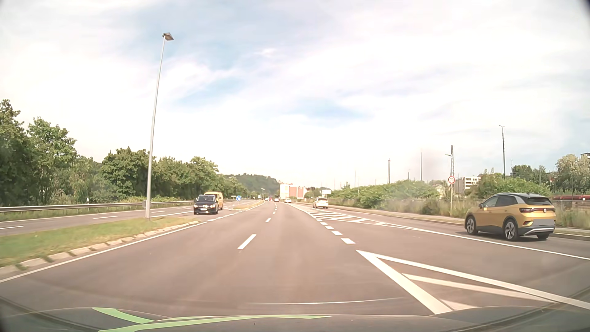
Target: Follow the waypoints while adhering to traffic rules and regulations
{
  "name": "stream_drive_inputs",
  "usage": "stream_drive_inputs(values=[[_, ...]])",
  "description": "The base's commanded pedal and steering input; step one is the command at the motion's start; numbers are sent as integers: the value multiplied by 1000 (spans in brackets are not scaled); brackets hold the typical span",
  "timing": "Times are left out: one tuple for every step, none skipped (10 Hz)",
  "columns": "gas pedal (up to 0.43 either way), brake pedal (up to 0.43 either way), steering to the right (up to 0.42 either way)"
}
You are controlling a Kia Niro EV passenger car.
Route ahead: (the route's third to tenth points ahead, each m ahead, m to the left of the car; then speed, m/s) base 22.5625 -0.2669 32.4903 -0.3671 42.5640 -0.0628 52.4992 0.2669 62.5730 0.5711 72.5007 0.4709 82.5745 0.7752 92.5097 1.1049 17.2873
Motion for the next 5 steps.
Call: stream_drive_inputs(values=[[87, 0, -1], [87, 0, -1], [87, 0, -1], [87, 0, -1], [87, 0, -1]])
